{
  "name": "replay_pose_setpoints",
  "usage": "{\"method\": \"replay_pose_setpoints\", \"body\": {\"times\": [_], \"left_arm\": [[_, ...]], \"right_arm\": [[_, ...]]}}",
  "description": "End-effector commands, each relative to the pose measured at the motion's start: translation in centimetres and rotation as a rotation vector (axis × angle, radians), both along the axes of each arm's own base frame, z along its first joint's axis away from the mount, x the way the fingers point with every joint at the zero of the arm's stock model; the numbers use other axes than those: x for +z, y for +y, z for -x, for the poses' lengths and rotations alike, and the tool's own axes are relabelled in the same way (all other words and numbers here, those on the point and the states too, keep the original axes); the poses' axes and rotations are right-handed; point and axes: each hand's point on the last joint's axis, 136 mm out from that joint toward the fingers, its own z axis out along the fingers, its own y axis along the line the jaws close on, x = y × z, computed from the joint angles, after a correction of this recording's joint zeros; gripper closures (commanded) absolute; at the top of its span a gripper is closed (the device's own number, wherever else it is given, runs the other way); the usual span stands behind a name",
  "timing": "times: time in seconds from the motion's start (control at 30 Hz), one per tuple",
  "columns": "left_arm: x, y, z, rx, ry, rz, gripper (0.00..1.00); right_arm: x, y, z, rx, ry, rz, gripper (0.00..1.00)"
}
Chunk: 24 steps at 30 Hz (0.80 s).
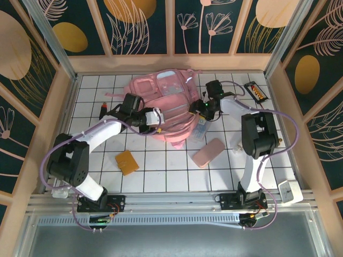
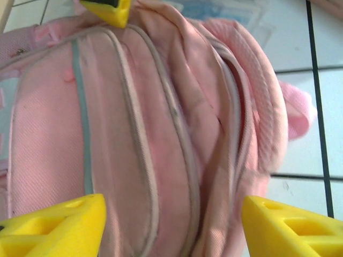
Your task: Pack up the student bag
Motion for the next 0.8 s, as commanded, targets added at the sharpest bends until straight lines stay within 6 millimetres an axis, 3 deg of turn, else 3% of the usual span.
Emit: {"method": "replay_pose_setpoints", "body": {"times": [0.0, 0.07, 0.13, 0.33, 0.43, 0.57, 0.67, 0.7, 0.77], "left_arm": [[-2.5, 2.0, 2.6, -0.099, -0.069, -0.123, 0.31], [-3.4, 2.6, 3.0, -0.116, -0.111, -0.154, 0.31], [-3.7, 2.7, 2.8, -0.131, -0.156, -0.162, 0.29], [-4.3, 1.9, 0.4, -0.106, -0.193, -0.168, 0.33], [-3.5, 0.8, -1.2, -0.052, -0.142, -0.120, 0.53], [-1.2, -1.6, -0.5, -0.109, -0.117, 0.044, 0.65], [0.7, -3.4, 0.3, -0.147, -0.068, 0.174, 0.87], [1.0, -3.9, 0.6, -0.163, -0.043, 0.206, 0.99], [2.1, -4.9, 0.9, -0.189, -0.014, 0.265, 1.00]], "right_arm": [[1.4, 1.6, -1.7, -0.003, -0.048, -0.067, 0.63], [1.8, 2.6, -1.9, 0.013, -0.057, -0.124, 0.83], [2.5, 3.5, -2.2, 0.036, -0.074, -0.188, 0.96], [4.9, 4.7, -4.5, 0.086, -0.161, -0.246, 1.00], [5.8, 5.2, -5.8, 0.111, -0.206, -0.256, 1.00], [5.8, 3.7, -8.4, 0.066, -0.261, -0.216, 1.00], [5.4, 1.8, -10.2, 0.027, -0.290, -0.209, 1.00], [5.4, 1.3, -10.7, 0.022, -0.302, -0.215, 1.00], [5.4, 0.9, -11.4, 0.034, -0.327, -0.241, 0.98]]}}
